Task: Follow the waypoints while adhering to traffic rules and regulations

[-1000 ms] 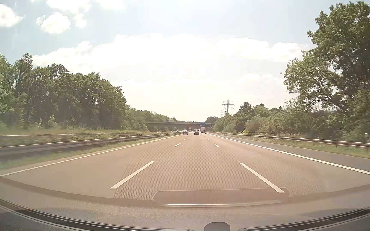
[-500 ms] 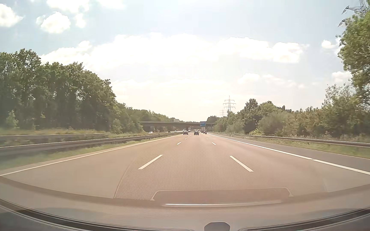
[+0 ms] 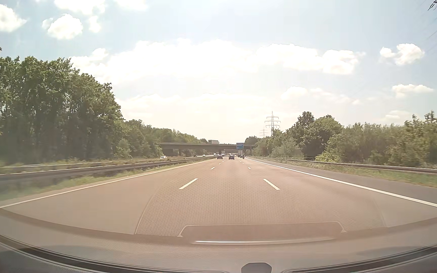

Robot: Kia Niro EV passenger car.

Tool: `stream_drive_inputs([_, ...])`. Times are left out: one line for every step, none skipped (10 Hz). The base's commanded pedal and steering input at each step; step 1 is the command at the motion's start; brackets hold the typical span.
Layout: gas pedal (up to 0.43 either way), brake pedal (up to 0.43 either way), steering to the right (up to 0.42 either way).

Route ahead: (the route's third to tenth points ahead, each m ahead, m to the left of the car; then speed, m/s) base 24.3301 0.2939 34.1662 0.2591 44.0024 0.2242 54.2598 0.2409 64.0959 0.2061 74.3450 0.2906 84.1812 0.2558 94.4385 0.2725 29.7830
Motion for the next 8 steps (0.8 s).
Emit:
stream_drive_inputs([0.157, 0.030, 0.001])
stream_drive_inputs([0.150, 0.030, 0.002])
stream_drive_inputs([0.138, 0.030, 0.002])
stream_drive_inputs([0.138, 0.030, 0.003])
stream_drive_inputs([0.138, 0.030, 0.003])
stream_drive_inputs([0.130, 0.030, 0.003])
stream_drive_inputs([0.130, 0.030, 0.004])
stream_drive_inputs([0.130, 0.030, 0.004])
